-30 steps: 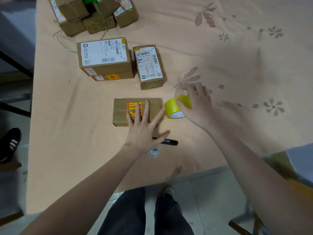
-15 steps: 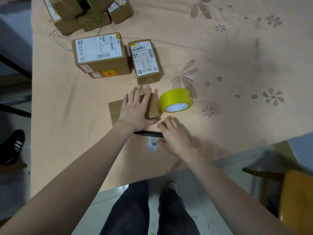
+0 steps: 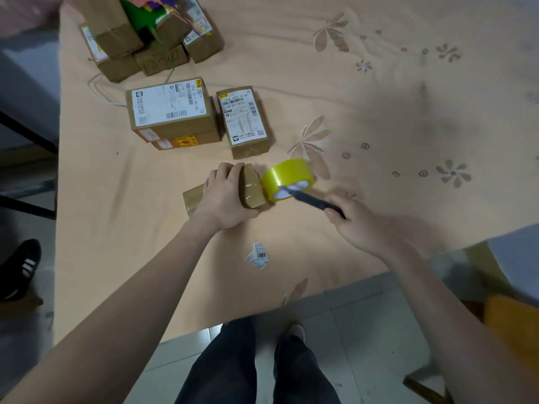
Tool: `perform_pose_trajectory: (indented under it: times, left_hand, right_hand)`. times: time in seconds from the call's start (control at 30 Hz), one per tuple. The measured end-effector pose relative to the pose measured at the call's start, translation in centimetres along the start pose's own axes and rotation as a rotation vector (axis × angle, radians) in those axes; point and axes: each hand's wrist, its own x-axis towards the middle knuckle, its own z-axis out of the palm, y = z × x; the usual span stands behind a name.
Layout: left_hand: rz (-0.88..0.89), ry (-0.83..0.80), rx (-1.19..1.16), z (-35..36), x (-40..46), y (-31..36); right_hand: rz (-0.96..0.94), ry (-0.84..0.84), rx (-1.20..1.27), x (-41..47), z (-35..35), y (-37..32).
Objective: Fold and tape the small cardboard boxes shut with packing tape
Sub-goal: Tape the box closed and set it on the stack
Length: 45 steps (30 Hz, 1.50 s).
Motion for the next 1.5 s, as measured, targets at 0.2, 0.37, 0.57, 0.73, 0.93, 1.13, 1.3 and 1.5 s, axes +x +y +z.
perform_pose_trajectory:
  times: [0.2,0.37,0.57,0.73,0.93,1.13,1.3,1.5]
  left_hand:
    - [0.055,0.057,-0.062,-0.7,-0.9,1.3]
    - [0.041,0.139,-0.189,-1.6,-1.1,2.9]
    - [-0.023,0.267,-0.316,-3.0,-1.2,5.0]
    - [-0.022,0.302,-0.313,-3.4,-1.4,6.2]
    - [-0.028,0.324,-0.316,-3.4,-1.7,6.7]
    - [-0.056,0.301,-0.328,-3.2,-1.2,5.6]
    - [-0.139,0.304,-0.367,-3.0,-0.6,3.8]
    - [-0.117,0.295,-0.317,-2.5,0.0,2.9]
  right_hand:
    - [-0.056,0.13,0.036,0.2,-0.7,-4.0]
    - [-0.078,0.234,0.048,-0.2,-0.8,-6.9]
    - [-0.216,0.484,-0.049,-1.8,-1.4,-9.4]
    - [-0.233,0.474,-0.156,-1.6,-1.7,-10.0]
    - [-0.222,0.441,-0.162,-0.8,-1.7,-10.2]
    - [-0.187,0.352,-0.196,-0.6,-1.3,-10.3]
    - [-0.203,0.301,-0.205,-0.9,-1.2,-10.0]
    - [-0.186,0.246,-0.231,-0.2,-1.4,-9.8]
